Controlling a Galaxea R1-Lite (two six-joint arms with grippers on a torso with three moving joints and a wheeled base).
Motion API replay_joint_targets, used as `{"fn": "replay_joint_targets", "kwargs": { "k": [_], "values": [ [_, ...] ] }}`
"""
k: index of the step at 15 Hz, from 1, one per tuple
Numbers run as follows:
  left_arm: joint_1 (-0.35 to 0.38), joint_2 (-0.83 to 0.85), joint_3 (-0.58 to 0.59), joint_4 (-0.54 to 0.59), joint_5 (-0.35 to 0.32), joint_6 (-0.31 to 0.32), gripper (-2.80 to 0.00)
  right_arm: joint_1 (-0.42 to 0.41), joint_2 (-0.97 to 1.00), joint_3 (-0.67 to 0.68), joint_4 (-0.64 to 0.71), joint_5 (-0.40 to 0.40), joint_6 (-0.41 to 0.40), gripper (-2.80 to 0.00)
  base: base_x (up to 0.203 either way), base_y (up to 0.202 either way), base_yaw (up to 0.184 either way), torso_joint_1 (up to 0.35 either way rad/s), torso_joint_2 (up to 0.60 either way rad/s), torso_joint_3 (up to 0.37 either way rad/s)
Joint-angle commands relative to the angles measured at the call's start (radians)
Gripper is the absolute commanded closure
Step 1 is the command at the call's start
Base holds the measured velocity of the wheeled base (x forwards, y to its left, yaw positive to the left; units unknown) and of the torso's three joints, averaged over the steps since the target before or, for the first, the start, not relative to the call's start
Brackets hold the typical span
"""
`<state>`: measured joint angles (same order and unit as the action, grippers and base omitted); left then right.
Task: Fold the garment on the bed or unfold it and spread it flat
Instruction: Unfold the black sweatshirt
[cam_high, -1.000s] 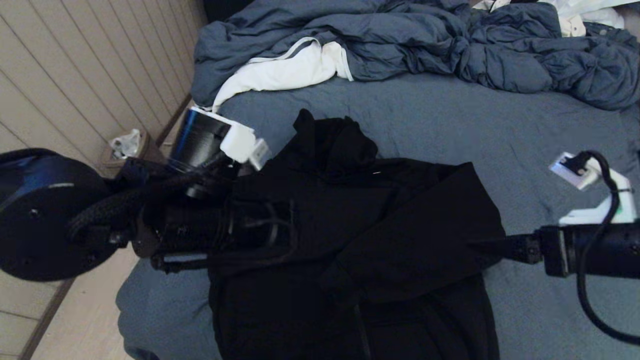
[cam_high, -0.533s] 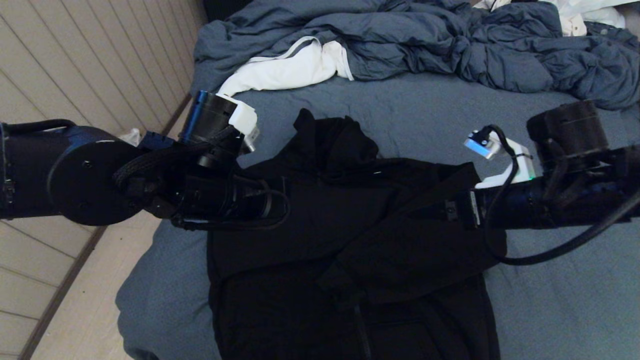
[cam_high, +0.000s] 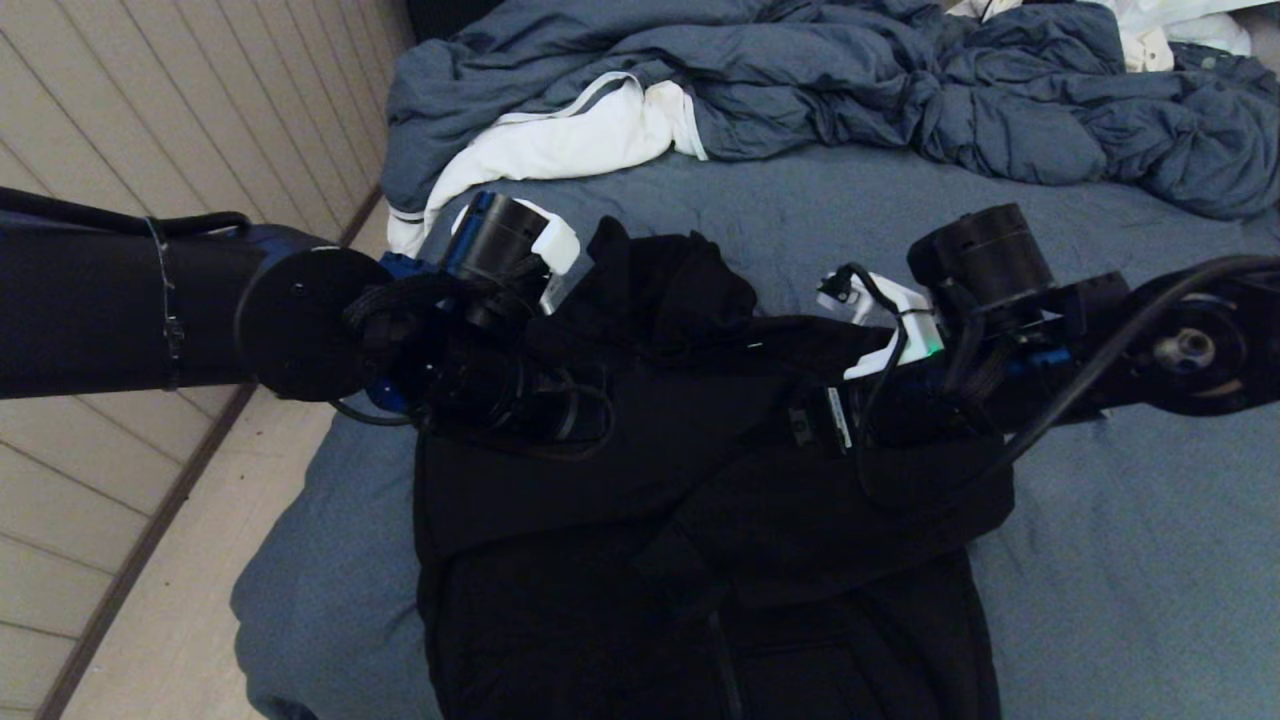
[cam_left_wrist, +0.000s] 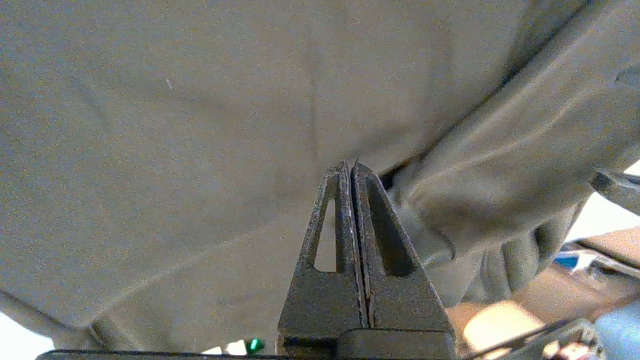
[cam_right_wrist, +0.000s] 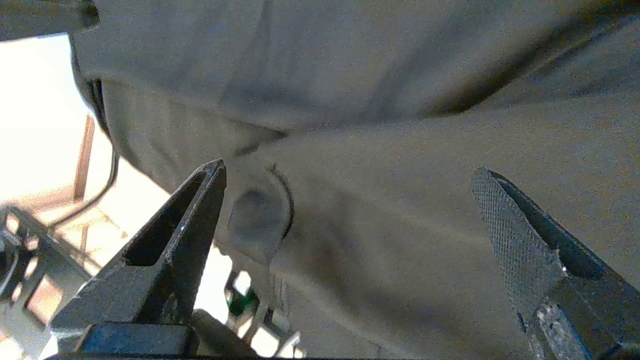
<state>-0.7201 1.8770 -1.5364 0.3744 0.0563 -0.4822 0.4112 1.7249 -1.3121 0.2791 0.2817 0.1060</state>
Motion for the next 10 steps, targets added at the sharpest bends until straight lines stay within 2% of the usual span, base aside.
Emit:
{"fn": "replay_joint_targets", "kwargs": {
  "k": [1, 2, 10],
  "values": [
    [-0.014, 0.014, -0.011, 0.019, 0.002, -0.006, 0.0, 0.017, 0.02, -0.019, 0.025, 0.002, 0.0, -2.8, 0.0, 0.0, 0.0, 0.0, 0.0, 0.0],
    [-0.019, 0.014, -0.014, 0.026, 0.002, -0.013, 0.0, 0.026, 0.016, -0.017, 0.023, -0.002, 0.001, 0.0, 0.0, 0.0, 0.0, 0.0, 0.0, 0.0],
    [-0.042, 0.002, -0.008, 0.031, 0.004, -0.032, 0.0, 0.054, -0.01, -0.019, 0.022, -0.019, 0.006, 0.0, 0.0, 0.0, 0.0, 0.0, 0.0, 0.0]
  ]
}}
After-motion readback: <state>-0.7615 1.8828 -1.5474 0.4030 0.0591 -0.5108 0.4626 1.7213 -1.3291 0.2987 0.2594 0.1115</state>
